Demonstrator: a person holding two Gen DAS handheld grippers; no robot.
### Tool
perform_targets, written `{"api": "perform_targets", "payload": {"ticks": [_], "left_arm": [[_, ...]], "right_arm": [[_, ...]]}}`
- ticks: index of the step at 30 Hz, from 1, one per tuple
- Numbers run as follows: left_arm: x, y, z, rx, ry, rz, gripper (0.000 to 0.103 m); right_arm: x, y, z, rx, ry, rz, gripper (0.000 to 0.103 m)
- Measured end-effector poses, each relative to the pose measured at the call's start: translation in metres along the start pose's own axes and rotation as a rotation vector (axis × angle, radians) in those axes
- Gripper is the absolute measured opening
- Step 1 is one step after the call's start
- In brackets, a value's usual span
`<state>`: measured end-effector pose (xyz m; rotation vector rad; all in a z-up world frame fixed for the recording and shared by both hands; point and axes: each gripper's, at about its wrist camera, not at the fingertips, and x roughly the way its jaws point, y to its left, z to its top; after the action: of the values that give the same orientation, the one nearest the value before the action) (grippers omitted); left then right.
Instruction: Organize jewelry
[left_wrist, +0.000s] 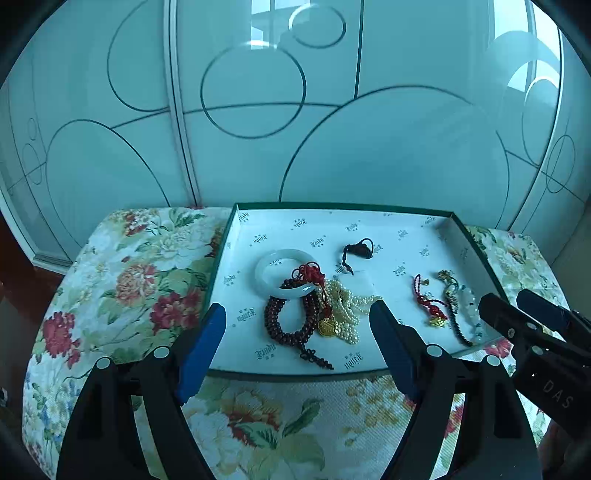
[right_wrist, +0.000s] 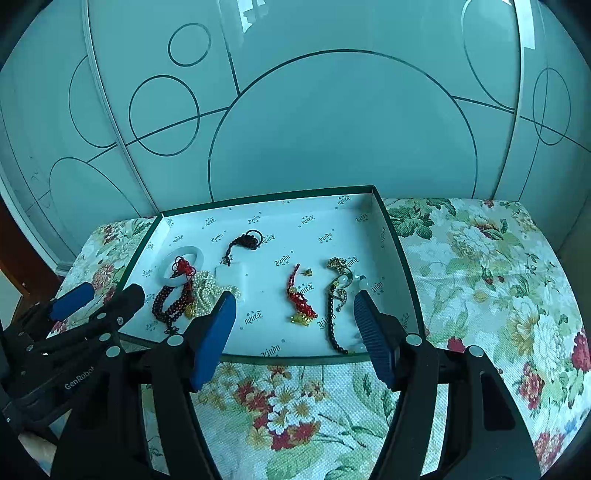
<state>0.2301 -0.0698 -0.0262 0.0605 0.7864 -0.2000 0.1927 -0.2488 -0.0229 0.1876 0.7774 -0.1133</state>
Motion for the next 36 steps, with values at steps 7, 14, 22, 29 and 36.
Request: {"api": "perform_targets", "payload": {"ticks": [7,14,22,29,36], "left_arm": [[-0.050,0.006,-0.016,-0.042,-0.032,-0.001,0.079],[-0.096,0.006,-0.031,-0.042,-0.071,0.021,0.079],[-0.134,0.002,-0.043,-0.052,-0.107,0.025,0.080],[-0.154,0.001,-0.055,-0.053,-0.118,0.023,0.081],[-0.165,-0.001,-0.061,-0.052,-0.124,0.024,0.081]], "right_arm": [[-0.042,0.007,-0.018,-0.011,-0.031,-0.003,0.066],[-0.084,0.017,-0.032,-0.041,-0.064,-0.002,0.066],[-0.127,0.021,-0.042,-0.048,-0.104,0.013,0.066],[-0.150,0.021,-0.051,-0.042,-0.127,0.027,0.066],[-0.160,0.023,-0.060,-0.044,-0.129,0.030,0.066]]}}
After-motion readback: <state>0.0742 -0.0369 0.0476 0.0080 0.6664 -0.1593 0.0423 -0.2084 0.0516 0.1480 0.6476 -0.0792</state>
